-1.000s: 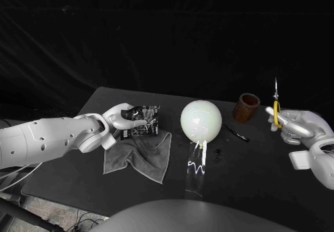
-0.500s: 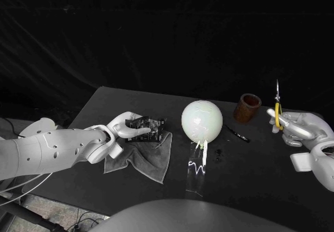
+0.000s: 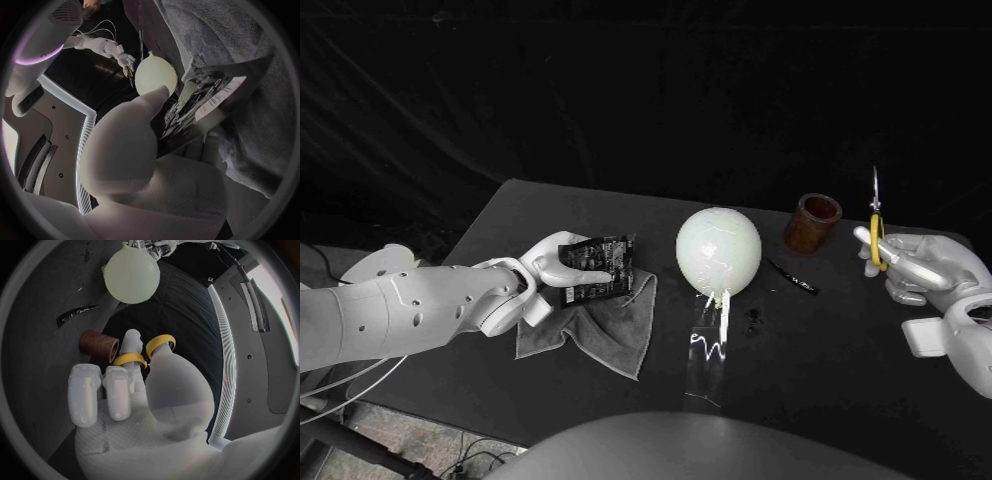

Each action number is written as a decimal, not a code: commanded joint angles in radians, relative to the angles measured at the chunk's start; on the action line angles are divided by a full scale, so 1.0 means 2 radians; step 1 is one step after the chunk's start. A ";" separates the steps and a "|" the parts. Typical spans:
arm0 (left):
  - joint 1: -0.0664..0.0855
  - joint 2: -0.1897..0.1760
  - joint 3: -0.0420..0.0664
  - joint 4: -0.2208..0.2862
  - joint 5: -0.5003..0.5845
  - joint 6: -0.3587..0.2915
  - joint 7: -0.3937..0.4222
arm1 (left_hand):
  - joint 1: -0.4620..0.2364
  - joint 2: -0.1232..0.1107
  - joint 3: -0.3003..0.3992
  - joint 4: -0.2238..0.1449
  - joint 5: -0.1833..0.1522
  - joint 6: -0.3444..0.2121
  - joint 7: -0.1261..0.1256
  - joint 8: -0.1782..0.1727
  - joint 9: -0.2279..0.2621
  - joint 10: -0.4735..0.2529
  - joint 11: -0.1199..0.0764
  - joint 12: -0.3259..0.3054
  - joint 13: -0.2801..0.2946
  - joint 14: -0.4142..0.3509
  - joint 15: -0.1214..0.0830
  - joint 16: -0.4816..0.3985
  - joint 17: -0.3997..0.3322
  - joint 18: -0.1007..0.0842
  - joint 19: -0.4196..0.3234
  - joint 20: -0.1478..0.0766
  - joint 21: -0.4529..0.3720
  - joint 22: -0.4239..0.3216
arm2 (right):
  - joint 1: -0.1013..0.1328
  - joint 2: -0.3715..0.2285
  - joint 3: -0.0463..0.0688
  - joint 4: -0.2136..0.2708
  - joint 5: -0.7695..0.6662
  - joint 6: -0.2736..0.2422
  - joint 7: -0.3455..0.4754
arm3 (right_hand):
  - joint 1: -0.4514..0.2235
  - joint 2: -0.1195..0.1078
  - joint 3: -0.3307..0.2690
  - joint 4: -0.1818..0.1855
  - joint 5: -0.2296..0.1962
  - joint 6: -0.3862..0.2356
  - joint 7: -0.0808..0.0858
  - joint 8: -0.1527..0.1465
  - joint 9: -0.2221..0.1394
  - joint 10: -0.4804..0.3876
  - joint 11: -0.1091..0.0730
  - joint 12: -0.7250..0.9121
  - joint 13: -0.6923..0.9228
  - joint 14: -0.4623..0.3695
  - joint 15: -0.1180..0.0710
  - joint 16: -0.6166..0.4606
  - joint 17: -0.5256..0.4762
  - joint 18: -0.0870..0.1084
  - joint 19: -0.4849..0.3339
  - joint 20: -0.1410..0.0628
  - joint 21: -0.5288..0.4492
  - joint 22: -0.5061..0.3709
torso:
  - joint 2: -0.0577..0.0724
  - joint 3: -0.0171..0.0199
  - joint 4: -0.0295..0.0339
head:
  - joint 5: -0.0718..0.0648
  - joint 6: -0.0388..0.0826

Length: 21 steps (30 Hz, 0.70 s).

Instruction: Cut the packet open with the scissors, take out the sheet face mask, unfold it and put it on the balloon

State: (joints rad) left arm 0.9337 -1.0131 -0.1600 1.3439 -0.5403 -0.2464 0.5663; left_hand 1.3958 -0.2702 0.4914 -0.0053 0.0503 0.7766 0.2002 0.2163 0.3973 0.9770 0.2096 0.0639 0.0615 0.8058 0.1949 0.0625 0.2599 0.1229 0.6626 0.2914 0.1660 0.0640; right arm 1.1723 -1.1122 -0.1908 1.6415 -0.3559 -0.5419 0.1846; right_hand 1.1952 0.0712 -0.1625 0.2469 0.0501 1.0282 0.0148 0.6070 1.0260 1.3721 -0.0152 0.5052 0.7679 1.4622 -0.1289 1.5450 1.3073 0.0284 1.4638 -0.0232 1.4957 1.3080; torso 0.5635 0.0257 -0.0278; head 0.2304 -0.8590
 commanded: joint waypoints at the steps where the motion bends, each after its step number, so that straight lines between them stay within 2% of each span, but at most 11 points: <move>1: 0.000 0.000 0.005 -0.001 -0.001 0.005 0.004 | 0.001 0.000 -0.018 -0.001 -0.001 -0.003 0.007 -0.003 -0.003 -0.008 0.001 -0.001 0.001 -0.015 0.002 0.000 -0.005 -0.011 -0.009 0.000 -0.006 0.000 | 0.000 0.000 0.000 0.001 -0.001 0.008 0.009 | 0.111 0.105 -0.001 -0.003 0.000 0.023 -0.024 0.002 0.001 0.066 -0.041 0.345 0.175 0.047 -0.007 0.002 0.097 -0.005 0.031 -0.002 0.001 0.119 | 0.000 0.0001 0.0001 | 0.000 0.001; 5: 0.000 -0.002 0.015 -0.004 0.010 0.005 0.006 | 0.003 0.004 -0.030 -0.002 -0.001 -0.003 0.008 -0.004 -0.004 -0.010 0.002 0.000 0.001 -0.025 0.002 0.001 -0.008 -0.013 -0.017 0.000 -0.009 -0.001 | 0.000 0.000 0.000 0.000 -0.001 0.008 0.009 | 0.111 0.105 -0.001 -0.003 0.000 0.023 -0.024 0.002 0.001 0.066 -0.041 0.345 0.175 0.047 -0.007 0.002 0.097 -0.005 0.031 -0.002 0.001 0.119 | 0.000 0.0001 0.0004 | 0.000 0.000; 8: 0.000 -0.006 0.023 -0.008 0.022 0.005 0.006 | 0.005 0.009 -0.049 -0.002 -0.001 -0.006 0.010 -0.006 -0.007 -0.014 0.004 0.000 0.001 -0.036 0.004 0.000 -0.012 -0.016 -0.028 0.000 -0.014 -0.001 | -0.001 0.000 0.000 -0.001 -0.001 0.008 0.009 | 0.111 0.105 -0.001 -0.004 0.000 0.022 -0.024 0.002 0.001 0.066 -0.041 0.346 0.176 0.047 -0.007 0.002 0.097 -0.005 0.031 -0.002 0.000 0.119 | -0.001 -0.0001 0.0001 | 0.000 0.000; 9: 0.000 -0.007 0.025 -0.010 0.025 0.006 0.006 | 0.009 0.015 -0.069 -0.002 -0.001 -0.008 0.011 -0.007 -0.009 -0.017 0.005 0.000 0.001 -0.040 0.005 0.001 -0.014 -0.017 -0.029 0.000 -0.016 -0.001 | -0.001 0.000 0.000 -0.001 -0.001 0.007 0.009 | 0.111 0.105 -0.001 -0.004 0.000 0.022 -0.024 0.002 0.001 0.066 -0.041 0.346 0.176 0.047 -0.007 0.002 0.097 -0.005 0.031 -0.002 0.000 0.119 | -0.001 0.0000 -0.0001 | 0.000 0.000; 11: 0.000 -0.009 0.029 -0.013 0.031 0.009 0.004 | 0.009 0.016 -0.074 -0.001 -0.001 -0.010 0.013 -0.008 -0.010 -0.018 0.006 0.000 0.001 -0.041 0.005 0.001 -0.015 -0.017 -0.029 0.000 -0.016 -0.001 | -0.001 0.000 0.000 -0.002 -0.001 0.007 0.009 | 0.111 0.105 -0.001 -0.004 0.000 0.022 -0.024 0.002 0.001 0.066 -0.041 0.346 0.176 0.047 -0.007 0.002 0.097 -0.005 0.031 -0.002 0.000 0.119 | -0.001 0.0000 -0.0002 | 0.000 0.000; 14: 0.001 -0.011 0.032 -0.019 0.038 0.015 0.000 | 0.013 0.026 -0.109 0.001 -0.001 -0.017 0.017 -0.013 -0.015 -0.023 0.007 0.000 0.001 -0.047 0.006 0.001 -0.018 -0.019 -0.038 0.000 -0.020 -0.002 | -0.001 0.000 0.000 -0.002 0.000 0.007 0.009 | 0.111 0.105 -0.001 -0.004 0.000 0.022 -0.024 0.002 0.001 0.066 -0.041 0.346 0.176 0.047 -0.007 0.002 0.097 -0.005 0.031 -0.002 0.000 0.119 | 0.000 0.0001 0.0000 | 0.000 0.001; 15: 0.001 -0.011 0.033 -0.020 0.040 0.016 -0.001 | 0.021 0.036 -0.138 0.003 -0.002 -0.021 0.022 -0.015 -0.017 -0.028 0.005 0.001 0.002 -0.049 0.009 0.002 -0.020 -0.022 -0.046 0.000 -0.023 -0.002 | -0.001 0.000 0.000 -0.002 0.000 0.007 0.009 | 0.112 0.105 -0.001 -0.004 0.000 0.022 -0.024 0.002 0.001 0.066 -0.041 0.346 0.176 0.048 -0.007 0.002 0.098 -0.005 0.031 -0.002 0.000 0.119 | 0.000 0.0001 0.0000 | 0.000 0.001; 16: 0.001 -0.012 0.033 -0.022 0.041 0.018 -0.002 | 0.023 0.040 -0.151 0.005 -0.001 -0.022 0.024 -0.015 -0.018 -0.029 0.008 0.000 0.001 -0.049 0.007 0.002 -0.021 -0.022 -0.049 0.000 -0.025 -0.002 | -0.001 0.000 0.000 -0.002 0.000 0.007 0.009 | 0.112 0.105 -0.001 -0.004 0.000 0.022 -0.024 0.002 0.001 0.066 -0.041 0.346 0.176 0.048 -0.007 0.002 0.098 -0.005 0.031 -0.002 0.000 0.119 | 0.000 0.0001 0.0000 | 0.000 0.001; 20: 0.001 -0.013 0.035 -0.029 0.050 0.023 -0.005 | 0.033 0.052 -0.190 0.012 -0.001 -0.024 0.028 -0.015 -0.022 -0.031 0.008 0.000 0.001 -0.048 0.007 0.002 -0.023 -0.023 -0.050 0.000 -0.026 -0.002 | -0.002 0.001 0.000 -0.003 0.000 0.008 0.009 | 0.112 0.105 -0.001 -0.004 0.000 0.022 -0.024 0.002 0.001 0.066 -0.041 0.346 0.176 0.048 -0.007 0.002 0.098 -0.005 0.031 -0.002 0.000 0.119 | 0.000 0.0001 0.0001 | 0.000 0.001; 21: 0.001 -0.013 0.036 -0.031 0.052 0.024 -0.005 | 0.033 0.052 -0.190 0.012 -0.001 -0.024 0.028 -0.015 -0.022 -0.031 0.008 0.000 0.001 -0.048 0.007 0.002 -0.023 -0.023 -0.050 0.000 -0.026 -0.002 | -0.002 0.001 0.000 -0.003 0.000 0.008 0.009 | 0.112 0.105 -0.001 -0.005 0.000 0.022 -0.024 0.002 0.001 0.066 -0.041 0.346 0.176 0.048 -0.007 0.002 0.098 -0.005 0.031 -0.002 0.001 0.119 | 0.000 0.0001 0.0002 | -0.001 0.001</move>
State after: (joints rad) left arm 0.9346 -1.0393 -0.0901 1.2832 -0.4744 -0.2292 0.5587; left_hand 1.4675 -0.1685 0.1063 0.0206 0.0502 0.7374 0.1932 0.1892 0.3540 0.9238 0.2234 0.0639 0.0636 0.7109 0.2112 0.0625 0.2157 0.0916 0.5692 0.2917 0.1190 0.0610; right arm 1.1690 -1.1115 -0.1908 1.6354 -0.3545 -0.5417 0.1864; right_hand 1.1980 0.0683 -0.1655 0.2442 0.0501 1.0283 0.0149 0.6076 1.0274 1.3716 -0.0154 0.5062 0.7679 1.4622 -0.1289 1.5464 1.3081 0.0284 1.4619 -0.0213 1.4949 1.3077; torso 0.5625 0.0257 -0.0276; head 0.2303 -0.8577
